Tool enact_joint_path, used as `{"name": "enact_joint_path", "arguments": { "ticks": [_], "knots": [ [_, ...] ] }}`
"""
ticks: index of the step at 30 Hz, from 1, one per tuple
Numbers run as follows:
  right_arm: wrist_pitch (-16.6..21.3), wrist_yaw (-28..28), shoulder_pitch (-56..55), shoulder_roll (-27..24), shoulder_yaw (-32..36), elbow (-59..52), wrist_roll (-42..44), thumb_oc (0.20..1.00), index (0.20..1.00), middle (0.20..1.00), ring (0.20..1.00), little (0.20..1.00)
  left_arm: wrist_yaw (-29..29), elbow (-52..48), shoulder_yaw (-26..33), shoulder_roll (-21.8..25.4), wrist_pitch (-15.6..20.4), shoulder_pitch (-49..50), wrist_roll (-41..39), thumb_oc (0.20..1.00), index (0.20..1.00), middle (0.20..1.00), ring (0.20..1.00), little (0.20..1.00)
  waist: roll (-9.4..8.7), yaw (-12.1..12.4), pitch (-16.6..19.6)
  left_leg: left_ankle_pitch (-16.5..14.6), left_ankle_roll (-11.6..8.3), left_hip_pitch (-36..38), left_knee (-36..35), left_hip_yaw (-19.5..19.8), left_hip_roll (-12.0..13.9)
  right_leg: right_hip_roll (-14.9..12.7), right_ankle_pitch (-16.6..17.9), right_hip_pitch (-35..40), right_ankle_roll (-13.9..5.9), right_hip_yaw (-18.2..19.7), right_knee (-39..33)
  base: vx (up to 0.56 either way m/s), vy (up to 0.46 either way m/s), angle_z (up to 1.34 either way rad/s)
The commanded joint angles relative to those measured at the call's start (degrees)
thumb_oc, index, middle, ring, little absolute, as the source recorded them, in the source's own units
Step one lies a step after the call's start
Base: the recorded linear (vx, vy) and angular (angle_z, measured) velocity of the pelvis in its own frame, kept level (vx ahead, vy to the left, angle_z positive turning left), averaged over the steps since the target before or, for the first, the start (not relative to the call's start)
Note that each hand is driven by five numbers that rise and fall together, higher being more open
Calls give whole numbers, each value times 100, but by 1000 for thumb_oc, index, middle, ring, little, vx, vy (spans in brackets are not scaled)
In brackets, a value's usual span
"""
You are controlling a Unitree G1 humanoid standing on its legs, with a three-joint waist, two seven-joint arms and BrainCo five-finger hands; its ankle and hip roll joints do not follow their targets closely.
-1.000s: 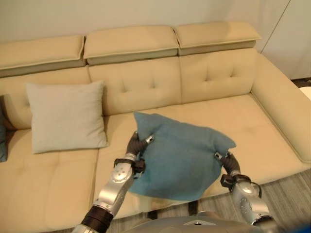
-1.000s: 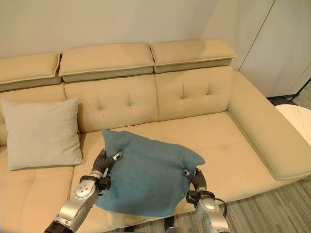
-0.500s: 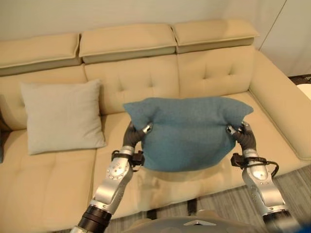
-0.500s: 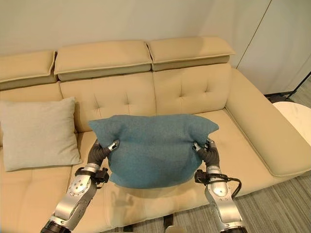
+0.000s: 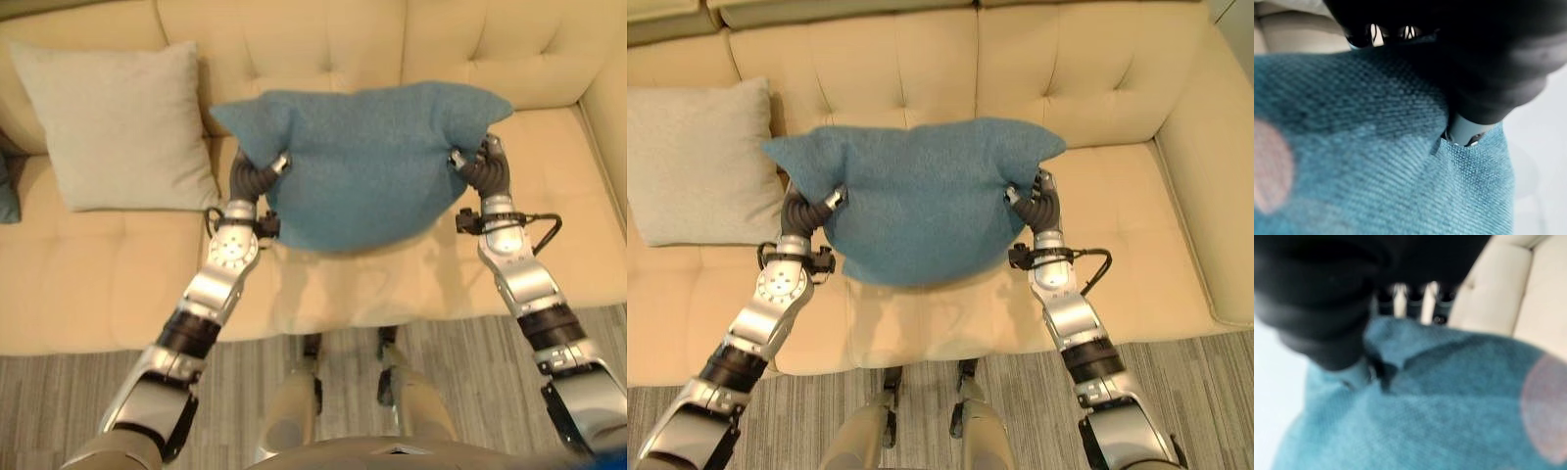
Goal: Pick up all the scattered cushions and arrange them neatly on the sofa.
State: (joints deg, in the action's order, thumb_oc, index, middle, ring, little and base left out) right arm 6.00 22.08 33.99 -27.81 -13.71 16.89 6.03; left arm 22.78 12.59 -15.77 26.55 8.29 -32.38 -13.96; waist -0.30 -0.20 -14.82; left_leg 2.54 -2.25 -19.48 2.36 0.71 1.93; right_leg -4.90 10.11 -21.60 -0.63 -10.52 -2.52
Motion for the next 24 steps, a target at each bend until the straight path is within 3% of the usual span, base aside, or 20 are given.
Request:
{"name": "enact_joint_path", "arguments": {
  "ticks": [1,13,24],
  "knots": [
    [354,333,855,-89,-181,-377,-79,200,200,200,200,200,306,58,-241,93,788,-1034,42,200,200,200,200,200,-155,-39,402,-498,-98,-389,456,-334,1,-307,-1050,-177,-434,128,980,-47,19,1],
    [420,867,2981,-228,-808,850,113,200,200,200,200,200,847,1638,-911,444,828,-3340,-43,200,200,200,200,200,-81,-142,169,-358,-129,-1026,475,-338,-52,-375,-914,-900,-506,209,1118,-11,18,1],
    [335,823,3456,-341,-1128,1159,262,200,200,200,200,200,849,1746,-979,415,786,-3606,-202,200,200,200,200,200,-152,-140,181,-391,-122,-1108,491,-309,-107,-373,-837,-920,-542,245,986,3,3,0]
  ]
}}
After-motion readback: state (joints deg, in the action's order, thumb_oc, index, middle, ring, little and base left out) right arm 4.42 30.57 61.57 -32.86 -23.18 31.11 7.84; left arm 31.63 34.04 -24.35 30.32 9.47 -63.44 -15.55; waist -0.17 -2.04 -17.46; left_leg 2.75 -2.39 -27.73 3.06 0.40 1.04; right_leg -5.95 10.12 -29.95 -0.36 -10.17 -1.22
